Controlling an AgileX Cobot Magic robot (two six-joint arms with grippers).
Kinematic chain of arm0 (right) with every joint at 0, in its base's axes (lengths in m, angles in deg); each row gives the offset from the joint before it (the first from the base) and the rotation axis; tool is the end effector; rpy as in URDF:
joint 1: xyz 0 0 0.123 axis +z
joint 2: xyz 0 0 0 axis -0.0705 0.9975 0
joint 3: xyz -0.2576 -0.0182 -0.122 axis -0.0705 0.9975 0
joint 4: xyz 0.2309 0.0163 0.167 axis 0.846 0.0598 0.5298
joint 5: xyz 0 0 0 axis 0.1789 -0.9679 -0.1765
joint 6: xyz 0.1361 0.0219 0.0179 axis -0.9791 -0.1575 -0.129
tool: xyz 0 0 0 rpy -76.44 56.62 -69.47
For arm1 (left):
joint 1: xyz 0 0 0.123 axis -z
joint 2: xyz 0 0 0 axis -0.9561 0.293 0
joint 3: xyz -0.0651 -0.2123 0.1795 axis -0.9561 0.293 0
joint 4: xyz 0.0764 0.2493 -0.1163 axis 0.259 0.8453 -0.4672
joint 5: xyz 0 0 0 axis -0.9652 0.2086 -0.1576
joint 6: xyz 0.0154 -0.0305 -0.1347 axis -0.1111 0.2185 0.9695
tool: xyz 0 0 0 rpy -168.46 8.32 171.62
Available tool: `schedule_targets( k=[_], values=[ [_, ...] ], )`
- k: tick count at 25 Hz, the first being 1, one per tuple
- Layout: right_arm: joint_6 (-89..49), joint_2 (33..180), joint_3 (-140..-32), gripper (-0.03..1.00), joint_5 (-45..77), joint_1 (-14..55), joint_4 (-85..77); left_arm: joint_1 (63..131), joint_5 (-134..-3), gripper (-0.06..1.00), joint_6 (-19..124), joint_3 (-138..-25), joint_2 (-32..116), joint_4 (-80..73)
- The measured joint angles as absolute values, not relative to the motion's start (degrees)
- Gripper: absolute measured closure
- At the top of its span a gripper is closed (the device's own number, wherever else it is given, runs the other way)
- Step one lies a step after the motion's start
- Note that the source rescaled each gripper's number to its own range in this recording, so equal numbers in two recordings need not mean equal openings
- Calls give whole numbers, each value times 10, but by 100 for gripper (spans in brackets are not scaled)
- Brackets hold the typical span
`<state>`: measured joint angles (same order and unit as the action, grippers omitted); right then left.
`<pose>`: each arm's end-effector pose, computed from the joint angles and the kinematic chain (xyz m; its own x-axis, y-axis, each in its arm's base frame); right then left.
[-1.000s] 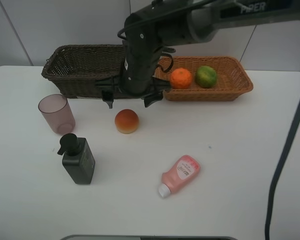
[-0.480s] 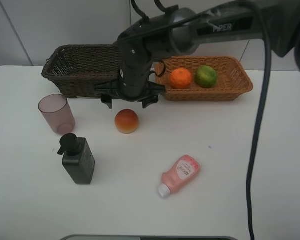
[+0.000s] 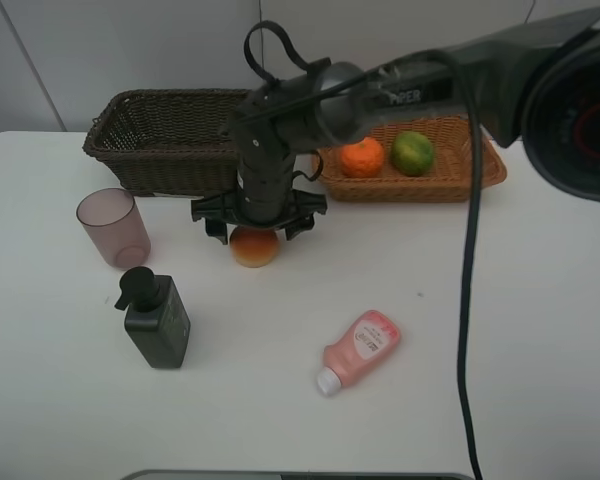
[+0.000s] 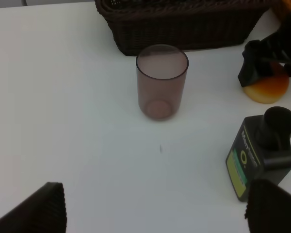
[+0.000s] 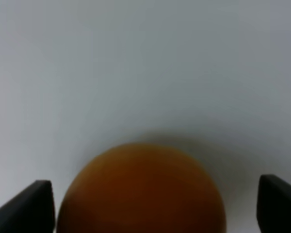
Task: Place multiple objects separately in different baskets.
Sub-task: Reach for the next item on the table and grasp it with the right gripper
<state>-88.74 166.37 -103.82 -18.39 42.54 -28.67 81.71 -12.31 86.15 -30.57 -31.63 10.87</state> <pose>0.3756 0.3570 0.0438 -0.9186 -0.1817 -0.3511 -0.1967 0.9804 0.0073 0.0655 -0.0087 0.2746 -0.4335 0.0720 -0.8983 0.1463 0.9892 0.0086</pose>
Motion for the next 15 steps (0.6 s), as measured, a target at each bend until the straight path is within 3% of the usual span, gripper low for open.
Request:
schedule_targets(
  k=[15],
  values=[
    [-888, 1678, -1038, 16, -179, 425, -289, 817, -123, -1, 862, -306, -316, 109]
  ],
)
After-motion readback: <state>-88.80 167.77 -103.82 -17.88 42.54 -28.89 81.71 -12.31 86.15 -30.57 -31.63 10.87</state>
